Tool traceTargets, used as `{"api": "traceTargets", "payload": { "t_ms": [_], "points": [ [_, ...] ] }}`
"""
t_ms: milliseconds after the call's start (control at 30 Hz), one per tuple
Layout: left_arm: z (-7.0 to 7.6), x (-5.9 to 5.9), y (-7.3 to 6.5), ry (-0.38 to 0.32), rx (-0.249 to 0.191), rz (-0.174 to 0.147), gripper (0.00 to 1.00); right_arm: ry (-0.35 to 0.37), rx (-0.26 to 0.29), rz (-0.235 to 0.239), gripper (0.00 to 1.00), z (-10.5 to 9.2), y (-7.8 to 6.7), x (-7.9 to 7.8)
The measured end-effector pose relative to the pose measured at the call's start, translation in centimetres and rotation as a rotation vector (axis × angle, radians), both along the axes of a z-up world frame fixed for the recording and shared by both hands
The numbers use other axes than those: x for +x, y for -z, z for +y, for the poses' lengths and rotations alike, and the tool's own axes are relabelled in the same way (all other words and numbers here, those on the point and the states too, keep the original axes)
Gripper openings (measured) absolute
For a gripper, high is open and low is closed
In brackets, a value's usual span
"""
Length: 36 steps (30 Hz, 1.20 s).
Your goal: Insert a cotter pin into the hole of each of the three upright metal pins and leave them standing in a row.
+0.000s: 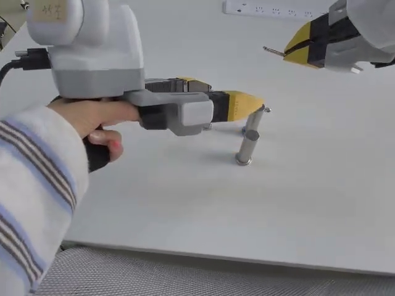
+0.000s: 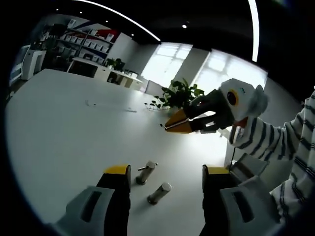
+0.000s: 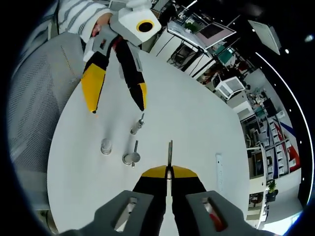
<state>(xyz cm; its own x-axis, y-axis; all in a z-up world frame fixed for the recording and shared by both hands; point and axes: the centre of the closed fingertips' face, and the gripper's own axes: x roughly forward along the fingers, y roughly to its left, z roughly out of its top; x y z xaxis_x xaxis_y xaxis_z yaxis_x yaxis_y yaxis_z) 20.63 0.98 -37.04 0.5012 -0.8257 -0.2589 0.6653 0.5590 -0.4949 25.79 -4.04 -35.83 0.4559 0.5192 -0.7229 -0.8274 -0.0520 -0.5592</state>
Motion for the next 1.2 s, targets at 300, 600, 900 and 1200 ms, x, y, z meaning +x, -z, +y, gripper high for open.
{"api": "traceTargets", "payload": {
  "t_ms": [300, 600, 900, 1200],
  "points": [
    [-1.4, 1.4, -0.7, -0.018, -0.059, 0.015, 0.44, -0.031, 0.021, -0.029, 0.0, 0.8, -0.1, -2.0],
    [-2.7, 1.6, -0.7, -0.005, -0.105, 0.051, 0.22, -0.051, 0.017, -0.016, 0.0, 0.8, 0.4, -3.8],
    [-3.7, 1.0, -0.6, 0.022, -0.118, 0.066, 0.14, -0.065, 0.016, -0.017, 0.0, 0.9, 0.6, -4.2],
    [-4.0, 0.6, -0.7, 0.021, -0.161, 0.118, 0.04, -0.074, 0.02, -0.014, 0.0, 1.3, 0.6, -4.4]
  ]
}}
